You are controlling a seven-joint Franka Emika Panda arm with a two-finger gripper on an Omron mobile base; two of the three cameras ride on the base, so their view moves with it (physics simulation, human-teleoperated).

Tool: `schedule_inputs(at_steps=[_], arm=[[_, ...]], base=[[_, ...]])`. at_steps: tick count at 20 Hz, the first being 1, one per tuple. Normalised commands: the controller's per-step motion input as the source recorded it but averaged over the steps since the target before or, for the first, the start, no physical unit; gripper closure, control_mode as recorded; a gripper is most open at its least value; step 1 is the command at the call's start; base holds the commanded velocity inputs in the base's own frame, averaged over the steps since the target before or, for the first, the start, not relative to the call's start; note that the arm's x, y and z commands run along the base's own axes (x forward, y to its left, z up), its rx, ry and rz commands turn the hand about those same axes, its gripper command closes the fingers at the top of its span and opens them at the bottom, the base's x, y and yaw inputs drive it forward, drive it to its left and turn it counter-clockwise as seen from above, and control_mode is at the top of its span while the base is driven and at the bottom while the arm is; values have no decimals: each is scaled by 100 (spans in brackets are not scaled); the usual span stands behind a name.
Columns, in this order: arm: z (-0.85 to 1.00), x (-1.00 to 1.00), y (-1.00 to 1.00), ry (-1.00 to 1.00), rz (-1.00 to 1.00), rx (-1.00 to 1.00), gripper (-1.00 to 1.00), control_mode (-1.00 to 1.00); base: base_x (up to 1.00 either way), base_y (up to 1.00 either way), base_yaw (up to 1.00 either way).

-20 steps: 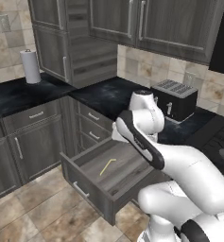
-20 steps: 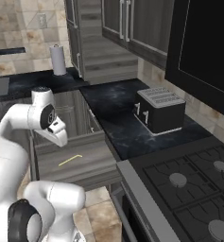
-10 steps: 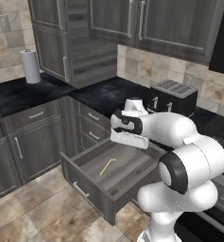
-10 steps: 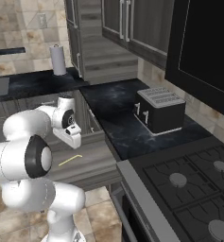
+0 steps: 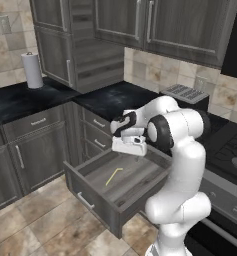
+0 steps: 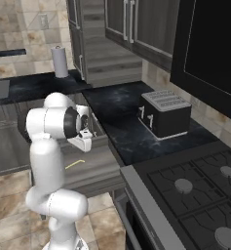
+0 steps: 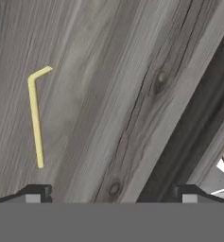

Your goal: Take a straw from the drawer in front and place it inside the glass cup on the dining counter.

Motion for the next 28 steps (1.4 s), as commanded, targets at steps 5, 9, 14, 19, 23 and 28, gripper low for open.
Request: schedule_inputs(at_steps=[5,9,14,19,23,28], arm=[[-65,80,42,6,-2,-13,-100,-100],[-74,66,47,1,0,-15,-100,-100],[-62,39,12,0,-2,-6,-100,-100],[-35,0,0,0,-5,0,-100,-100],[-13,-29,0,-2,-6,0,-100,-100],[-3,-76,0,-8,-9,0,-100,-100]], base=[[0,0,0],[0,0,0],[0,0,0],[0,0,0],[0,0,0],[0,0,0]])
